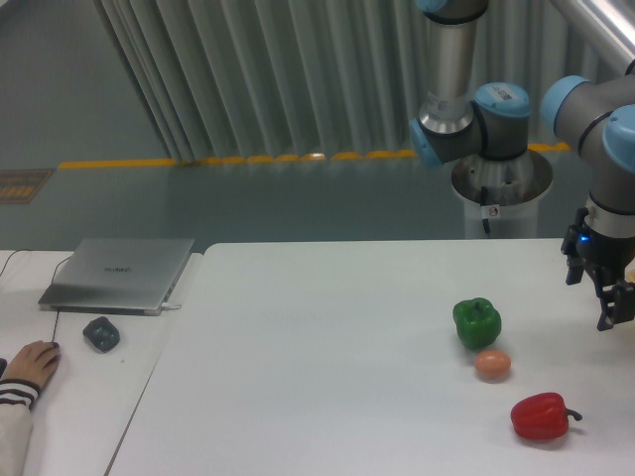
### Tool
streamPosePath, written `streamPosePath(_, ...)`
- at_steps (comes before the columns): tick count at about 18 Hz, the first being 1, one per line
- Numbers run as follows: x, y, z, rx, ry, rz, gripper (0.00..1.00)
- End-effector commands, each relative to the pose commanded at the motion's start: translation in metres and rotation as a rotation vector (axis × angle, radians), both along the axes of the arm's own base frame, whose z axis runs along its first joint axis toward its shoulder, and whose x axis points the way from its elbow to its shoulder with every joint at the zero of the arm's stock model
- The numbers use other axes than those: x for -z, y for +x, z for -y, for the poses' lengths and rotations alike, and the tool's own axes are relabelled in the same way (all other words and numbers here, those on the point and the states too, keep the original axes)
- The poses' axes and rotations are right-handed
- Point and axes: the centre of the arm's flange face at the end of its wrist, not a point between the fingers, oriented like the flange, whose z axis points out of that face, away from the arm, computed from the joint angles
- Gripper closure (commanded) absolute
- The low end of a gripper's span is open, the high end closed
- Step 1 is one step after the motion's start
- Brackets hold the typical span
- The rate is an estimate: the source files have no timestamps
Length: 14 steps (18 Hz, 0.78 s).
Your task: Place the green peppers in a basket
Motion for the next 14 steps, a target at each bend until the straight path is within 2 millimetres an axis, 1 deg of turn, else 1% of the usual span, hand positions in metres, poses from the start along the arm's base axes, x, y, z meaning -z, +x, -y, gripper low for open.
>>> streamPosePath(6,0.004,0.001,-0.002,-0.001,-0.005,0.007,0.0)
streamPosePath(7,0.003,0.003,-0.004,-0.014,-0.005,0.007,0.0)
streamPosePath(9,0.007,0.016,-0.017,-0.038,-0.01,0.012,0.0)
streamPosePath(10,0.009,0.019,-0.02,-0.045,-0.012,0.014,0.0)
streamPosePath(14,0.024,0.023,-0.016,-0.044,0.007,-0.01,0.0)
